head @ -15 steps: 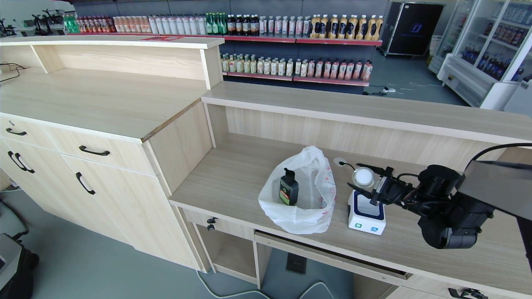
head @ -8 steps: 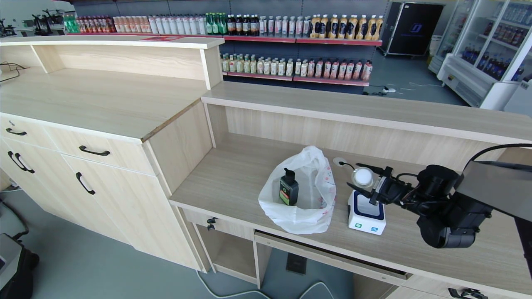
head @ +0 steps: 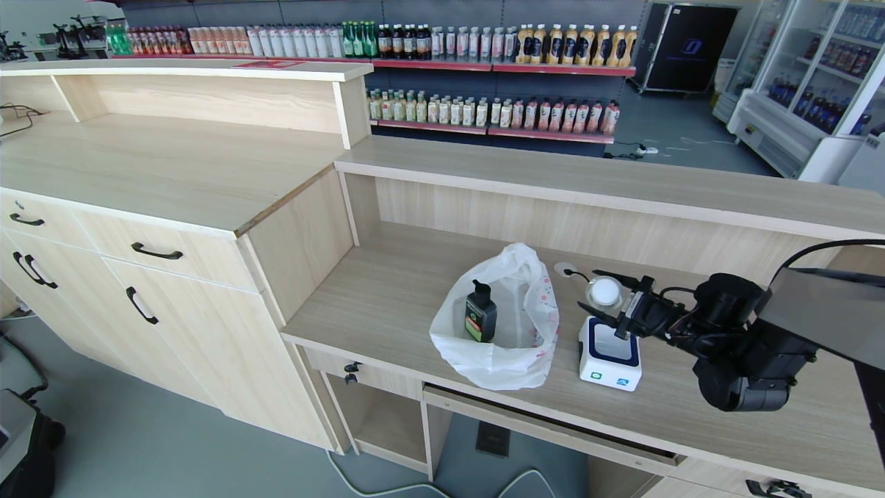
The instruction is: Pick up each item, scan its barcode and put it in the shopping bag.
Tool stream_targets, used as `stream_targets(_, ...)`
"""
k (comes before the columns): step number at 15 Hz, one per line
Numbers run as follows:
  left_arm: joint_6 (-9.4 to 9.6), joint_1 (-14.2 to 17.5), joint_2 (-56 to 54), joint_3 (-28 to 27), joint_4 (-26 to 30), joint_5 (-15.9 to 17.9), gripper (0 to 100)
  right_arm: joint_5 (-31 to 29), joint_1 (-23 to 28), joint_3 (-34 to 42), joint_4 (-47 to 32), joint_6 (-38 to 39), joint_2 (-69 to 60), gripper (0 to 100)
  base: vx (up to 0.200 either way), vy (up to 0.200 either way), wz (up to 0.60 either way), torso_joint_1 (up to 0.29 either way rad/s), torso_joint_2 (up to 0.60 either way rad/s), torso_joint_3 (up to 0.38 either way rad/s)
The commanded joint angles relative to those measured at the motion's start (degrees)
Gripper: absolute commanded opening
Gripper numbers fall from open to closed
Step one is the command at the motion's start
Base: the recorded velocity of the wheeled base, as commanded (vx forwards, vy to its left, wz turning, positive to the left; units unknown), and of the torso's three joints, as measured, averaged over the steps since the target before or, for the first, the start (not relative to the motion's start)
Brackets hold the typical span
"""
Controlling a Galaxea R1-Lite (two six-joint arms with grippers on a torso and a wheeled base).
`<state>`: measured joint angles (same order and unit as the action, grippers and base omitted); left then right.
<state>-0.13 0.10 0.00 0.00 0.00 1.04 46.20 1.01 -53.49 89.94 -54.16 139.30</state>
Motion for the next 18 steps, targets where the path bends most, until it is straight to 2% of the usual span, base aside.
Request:
stream_targets(1, -0.04, 0.0, 0.1, 0.0, 0.0, 0.0, 100, 0.0, 0.0, -0.1, 0.1, -0.1, 0.0, 0, 0.0, 0.0, 0.0, 0.0, 0.0, 0.0)
stream_targets(4, -0.04, 0.0, 0.1, 0.0, 0.0, 0.0, 100, 0.0, 0.3, -0.2, 0.1, 0.5, -1.0, 0, 0.0, 0.0, 0.0, 0.0, 0.0, 0.0)
stream_targets(6, -0.04, 0.0, 0.1, 0.0, 0.0, 0.0, 100, 0.0, 2.1, 1.5, 0.1, 4.6, -5.0, 0, 0.0, 0.0, 0.0, 0.0, 0.0, 0.0)
stream_targets(8, -0.04, 0.0, 0.1, 0.0, 0.0, 0.0, 100, -3.0, 5.0, 5.9, 0.1, 16.6, -13.6, 0, 0.0, 0.0, 0.0, 0.0, 0.0, 0.0)
stream_targets(10, -0.04, 0.0, 0.0, 0.0, 0.0, 0.0, 100, -13.0, 5.8, 8.7, 0.1, 26.3, -19.1, 0, 0.0, 0.0, 0.0, 0.0, 0.0, 0.0)
stream_targets(11, -0.04, 0.0, 0.1, 0.0, 0.0, 0.0, 100, -21.9, 5.7, 10.3, 0.1, 31.8, -21.8, 0, 0.0, 0.0, 0.0, 0.0, 0.0, 0.0)
stream_targets(12, -0.04, 0.0, 0.1, 0.0, 0.0, 0.0, 100, -26.3, 5.5, 11.1, -0.1, 33.6, -23.0, 0, 0.0, 0.0, 0.0, 0.0, 0.0, 0.0)
stream_targets(13, -0.04, 0.0, 0.0, 0.0, 0.0, 0.0, 100, -38.2, 5.3, 14.6, -5.4, 34.9, -27.0, 0, 0.0, 0.0, 0.0, 0.0, 0.0, 0.0)
stream_targets(14, -0.04, 0.0, 0.0, 0.0, 0.0, 0.0, 100, -43.8, 5.2, 16.8, -8.3, 34.8, -28.8, 0, 0.0, 0.0, 0.0, 0.0, 0.0, 0.0)
stream_targets(18, -0.04, 0.0, 0.0, 0.0, 0.0, 0.0, 100, -52.9, 4.5, 19.5, -9.5, 35.1, -31.5, 0, 0.0, 0.0, 0.0, 0.0, 0.0, 0.0)
